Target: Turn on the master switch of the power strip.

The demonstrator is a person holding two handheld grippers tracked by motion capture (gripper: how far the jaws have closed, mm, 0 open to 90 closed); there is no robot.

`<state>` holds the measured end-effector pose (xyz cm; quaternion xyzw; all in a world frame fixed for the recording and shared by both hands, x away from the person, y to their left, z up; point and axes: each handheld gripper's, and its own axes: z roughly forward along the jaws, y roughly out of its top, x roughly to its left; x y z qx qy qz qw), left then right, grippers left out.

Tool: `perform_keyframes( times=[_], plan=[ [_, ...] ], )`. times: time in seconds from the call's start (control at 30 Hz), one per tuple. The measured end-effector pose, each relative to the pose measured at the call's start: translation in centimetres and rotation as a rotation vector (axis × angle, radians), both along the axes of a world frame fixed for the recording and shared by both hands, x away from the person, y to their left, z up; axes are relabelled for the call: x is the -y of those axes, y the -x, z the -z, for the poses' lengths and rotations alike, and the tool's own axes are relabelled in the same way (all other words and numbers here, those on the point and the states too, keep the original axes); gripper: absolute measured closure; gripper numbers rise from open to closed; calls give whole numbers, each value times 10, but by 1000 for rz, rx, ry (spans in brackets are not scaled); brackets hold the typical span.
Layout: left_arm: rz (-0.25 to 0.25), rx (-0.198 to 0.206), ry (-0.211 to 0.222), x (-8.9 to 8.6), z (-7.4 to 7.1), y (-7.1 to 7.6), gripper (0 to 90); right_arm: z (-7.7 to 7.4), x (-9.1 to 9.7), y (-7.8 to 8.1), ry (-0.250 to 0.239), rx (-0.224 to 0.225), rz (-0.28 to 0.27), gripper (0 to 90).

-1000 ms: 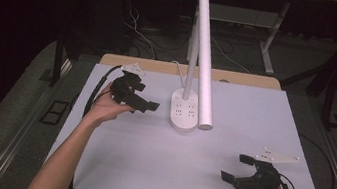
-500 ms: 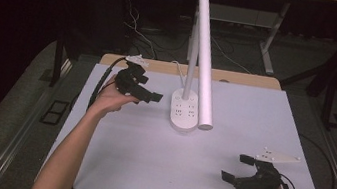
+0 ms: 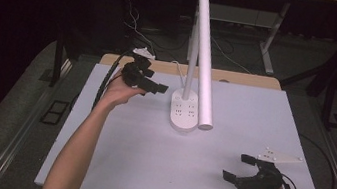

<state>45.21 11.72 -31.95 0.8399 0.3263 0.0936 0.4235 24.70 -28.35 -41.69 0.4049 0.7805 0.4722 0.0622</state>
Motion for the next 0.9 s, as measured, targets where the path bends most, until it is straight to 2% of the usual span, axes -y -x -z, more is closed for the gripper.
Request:
perform_keyframes(
  times=[0.17, 0.2, 0.23, 0.33, 0.53, 0.6, 0.63, 0.67, 0.73, 0.87, 0.9],
  plan=[
    [-5, -17, -10, 4, -2, -6, 168, 0, 0, 0, 1, 2, -1, 0],
    [-6, -19, -6, 5, -1, -7, 215, 0, 0, 0, 1, 3, -4, 0],
    [-11, -17, -17, 6, -1, -8, 215, 0, 0, 0, 1, 3, -4, 0],
    [-17, -18, -26, 10, 1, -12, 348, 0, 0, 0, 2, 3, -5, 0],
    [-25, -20, -29, 16, 8, -18, 508, 0, 0, 0, 2, 0, -3, 0],
    [-54, -25, 7, 21, 12, -19, 531, 0, 0, 0, 2, 0, -2, 0],
    [-64, -26, 14, 23, 14, -20, 574, 0, 0, 0, 1, -2, -2, 0],
    [-54, -30, -6, 22, 15, -21, 574, 0, 0, 0, 1, -2, -2, 0],
    [-56, -41, -11, 22, 17, -24, 645, 0, 0, 0, 4, 3, -8, 0],
    [-80, -59, 14, 22, 21, -28, 765, 1, 0, -1, 5, 3, -7, 0],
    [-86, -63, 22, 22, 22, -29, 765, 1, 0, -1, 5, 3, -7, 0]
  ],
)
